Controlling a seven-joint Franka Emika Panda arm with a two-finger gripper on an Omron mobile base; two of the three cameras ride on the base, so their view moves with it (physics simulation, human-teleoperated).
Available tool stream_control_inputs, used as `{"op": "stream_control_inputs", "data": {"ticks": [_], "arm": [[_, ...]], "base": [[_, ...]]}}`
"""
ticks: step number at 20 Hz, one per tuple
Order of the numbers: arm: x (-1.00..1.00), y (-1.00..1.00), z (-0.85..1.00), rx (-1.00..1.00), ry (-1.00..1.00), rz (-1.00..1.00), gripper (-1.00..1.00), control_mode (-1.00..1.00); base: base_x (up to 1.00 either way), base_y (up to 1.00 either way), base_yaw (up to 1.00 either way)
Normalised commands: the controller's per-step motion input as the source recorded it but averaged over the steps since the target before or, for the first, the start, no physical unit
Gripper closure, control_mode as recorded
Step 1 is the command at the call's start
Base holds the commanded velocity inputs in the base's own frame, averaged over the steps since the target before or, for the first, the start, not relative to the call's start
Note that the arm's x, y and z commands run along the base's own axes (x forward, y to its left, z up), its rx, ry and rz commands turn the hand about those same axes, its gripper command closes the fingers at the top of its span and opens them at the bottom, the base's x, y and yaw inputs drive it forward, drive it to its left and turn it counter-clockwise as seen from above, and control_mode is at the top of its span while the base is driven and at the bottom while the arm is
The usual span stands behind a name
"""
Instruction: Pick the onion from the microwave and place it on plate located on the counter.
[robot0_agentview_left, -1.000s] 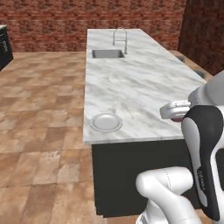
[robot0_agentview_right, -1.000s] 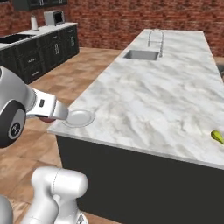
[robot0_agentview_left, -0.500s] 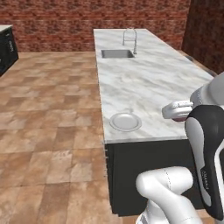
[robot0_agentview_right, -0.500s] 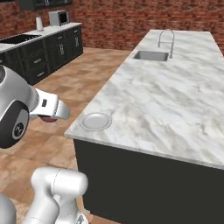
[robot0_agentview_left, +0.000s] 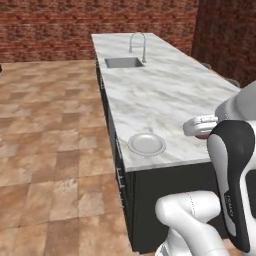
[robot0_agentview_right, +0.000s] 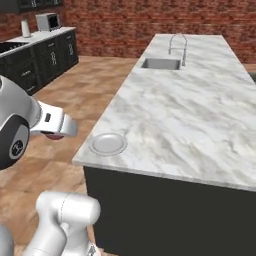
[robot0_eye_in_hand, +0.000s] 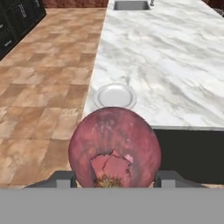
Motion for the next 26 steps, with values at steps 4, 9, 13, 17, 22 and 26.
{"op": "stream_control_inputs", "data": {"ticks": [4, 9, 13, 17, 22, 26], "arm": [[0.00, 0.00, 0.00, 0.00, 0.00, 0.00, 1.00, 1.00], [0.00, 0.00, 0.00, 0.00, 0.00, 0.00, 1.00, 1.00], [0.11, -0.01, -0.20, 0.00, 0.03, 0.00, 1.00, -1.00], [0.25, -0.01, -0.59, 0.00, 0.20, 0.00, 1.00, -1.00], [0.31, -0.01, -0.68, 0.00, 0.23, 0.00, 1.00, -1.00], [0.44, 0.00, -0.52, 0.00, 0.08, 0.00, 1.00, -1.00]], "base": [[0.55, 0.00, -0.05], [0.55, 0.00, 0.00], [0.14, 0.00, 0.00], [0.00, 0.00, 0.00], [0.00, 0.00, 0.00], [0.00, 0.00, 0.00]]}}
